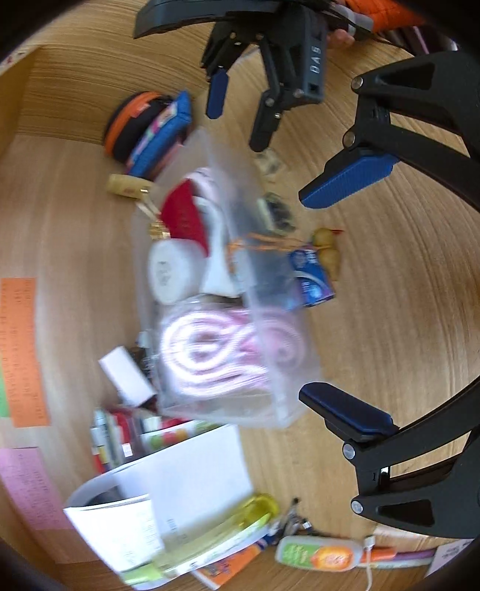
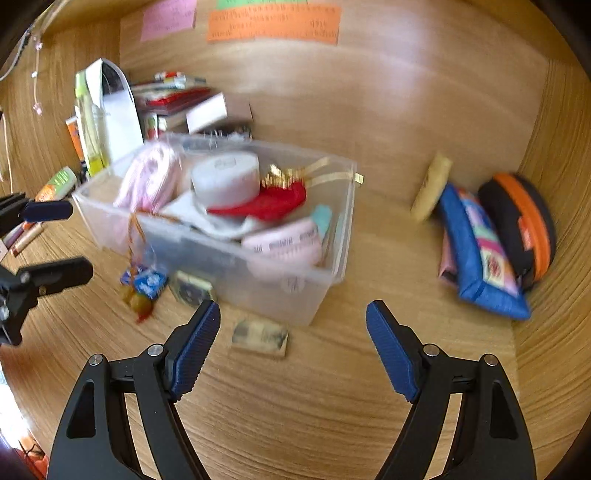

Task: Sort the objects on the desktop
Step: 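Grasp the gourd keychain with the left gripper while the right grasps the soap bar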

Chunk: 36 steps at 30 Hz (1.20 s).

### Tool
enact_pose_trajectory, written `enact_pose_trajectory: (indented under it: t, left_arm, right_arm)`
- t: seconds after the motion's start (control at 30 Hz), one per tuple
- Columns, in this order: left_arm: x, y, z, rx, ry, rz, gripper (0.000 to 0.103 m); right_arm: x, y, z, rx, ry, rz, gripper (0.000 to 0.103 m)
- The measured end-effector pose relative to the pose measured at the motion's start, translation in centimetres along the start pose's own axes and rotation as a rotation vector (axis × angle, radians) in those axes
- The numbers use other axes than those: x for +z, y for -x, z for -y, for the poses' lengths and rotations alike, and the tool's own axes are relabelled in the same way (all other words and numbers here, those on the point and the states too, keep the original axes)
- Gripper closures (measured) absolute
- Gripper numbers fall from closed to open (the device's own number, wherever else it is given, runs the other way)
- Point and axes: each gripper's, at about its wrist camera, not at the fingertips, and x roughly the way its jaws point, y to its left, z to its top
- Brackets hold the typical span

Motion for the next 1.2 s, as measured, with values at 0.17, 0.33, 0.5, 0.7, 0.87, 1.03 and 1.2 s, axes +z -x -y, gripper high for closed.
enact_pose_trajectory:
  t: [0.17, 0.33, 0.5, 0.7, 0.87, 1.03, 1.2]
  left_arm:
    - [-1.6, -2.4, 0.4, -0.013, 0.007, -0.087, 0.007]
    - [-2.4, -3.7, 1.2, -0.039, -0.003, -0.141, 0.007]
    - [-1.9, -4.4, 1.6, -0.060, 0.003, -0.164, 0.009]
    - [-0.8, -4.7, 1.4, -0.056, 0.009, -0.158, 0.025]
    - [0.5, -4.9, 0.7, -0.036, 0.020, -0.142, 0.041]
    - [1.2, -4.7, -0.1, -0.031, 0.021, -0.122, 0.061]
    - [0.6, -4.0, -0.8, -0.059, 0.062, -0.118, 0.061]
  right_arm:
    - [-0.8, -1.7, 0.2, 0.026, -0.012, -0.064, 0.024]
    - [-1.2, -3.0, -0.3, 0.058, -0.001, -0.110, 0.024]
    - [-1.5, -3.3, -1.1, 0.075, 0.033, -0.118, 0.027]
    - [-1.8, -3.3, -1.7, 0.086, 0.054, -0.113, 0.043]
    - [-1.8, -3.2, -1.7, 0.099, 0.051, -0.102, 0.060]
    - [-1.9, -3.0, -1.7, 0.104, 0.050, -0.095, 0.066]
    - [-1.6, -2.5, -1.7, 0.128, 0.040, -0.075, 0.066]
